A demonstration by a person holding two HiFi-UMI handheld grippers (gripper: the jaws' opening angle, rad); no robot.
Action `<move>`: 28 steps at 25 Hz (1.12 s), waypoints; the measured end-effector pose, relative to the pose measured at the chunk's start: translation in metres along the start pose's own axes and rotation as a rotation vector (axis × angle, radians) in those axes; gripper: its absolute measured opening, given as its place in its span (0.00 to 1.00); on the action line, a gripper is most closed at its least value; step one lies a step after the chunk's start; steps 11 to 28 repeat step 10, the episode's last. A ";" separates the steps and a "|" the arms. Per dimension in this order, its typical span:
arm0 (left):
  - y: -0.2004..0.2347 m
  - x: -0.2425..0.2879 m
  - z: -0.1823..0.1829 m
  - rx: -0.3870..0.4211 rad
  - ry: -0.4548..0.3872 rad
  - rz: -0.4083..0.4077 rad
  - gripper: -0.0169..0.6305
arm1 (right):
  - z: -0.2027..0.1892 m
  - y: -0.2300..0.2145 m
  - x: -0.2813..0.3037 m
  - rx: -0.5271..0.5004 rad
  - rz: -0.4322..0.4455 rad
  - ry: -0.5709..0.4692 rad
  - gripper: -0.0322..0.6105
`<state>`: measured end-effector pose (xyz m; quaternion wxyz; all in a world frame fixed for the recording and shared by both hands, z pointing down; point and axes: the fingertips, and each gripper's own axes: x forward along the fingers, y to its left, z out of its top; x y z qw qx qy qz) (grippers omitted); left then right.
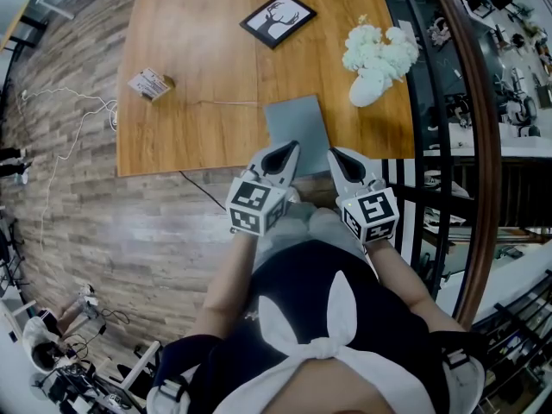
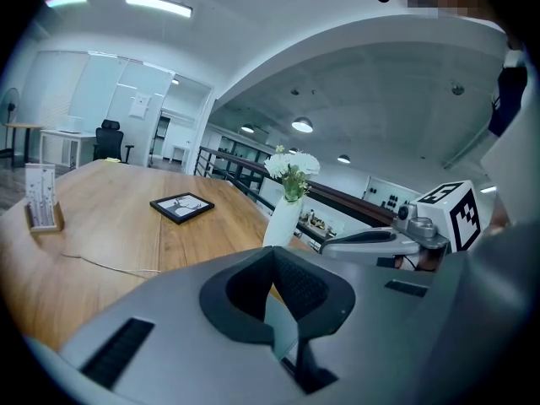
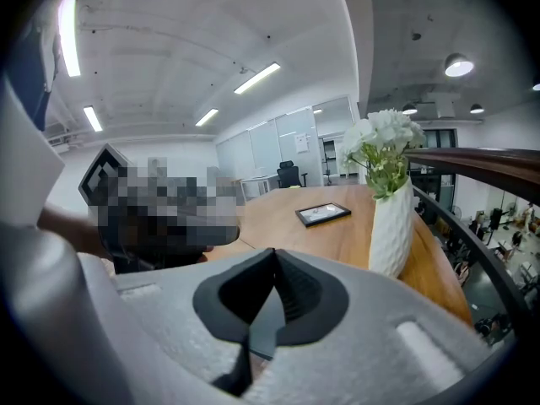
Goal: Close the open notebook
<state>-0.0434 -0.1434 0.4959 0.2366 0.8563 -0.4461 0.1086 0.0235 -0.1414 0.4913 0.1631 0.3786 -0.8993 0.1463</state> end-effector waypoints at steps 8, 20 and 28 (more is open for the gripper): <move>0.005 0.000 -0.005 -0.013 0.006 -0.007 0.05 | 0.000 0.001 0.006 -0.004 -0.004 0.010 0.05; 0.008 -0.002 -0.005 -0.016 0.005 -0.005 0.05 | 0.000 0.002 0.008 -0.005 -0.003 0.012 0.05; 0.008 -0.002 -0.005 -0.016 0.005 -0.005 0.05 | 0.000 0.002 0.008 -0.005 -0.003 0.012 0.05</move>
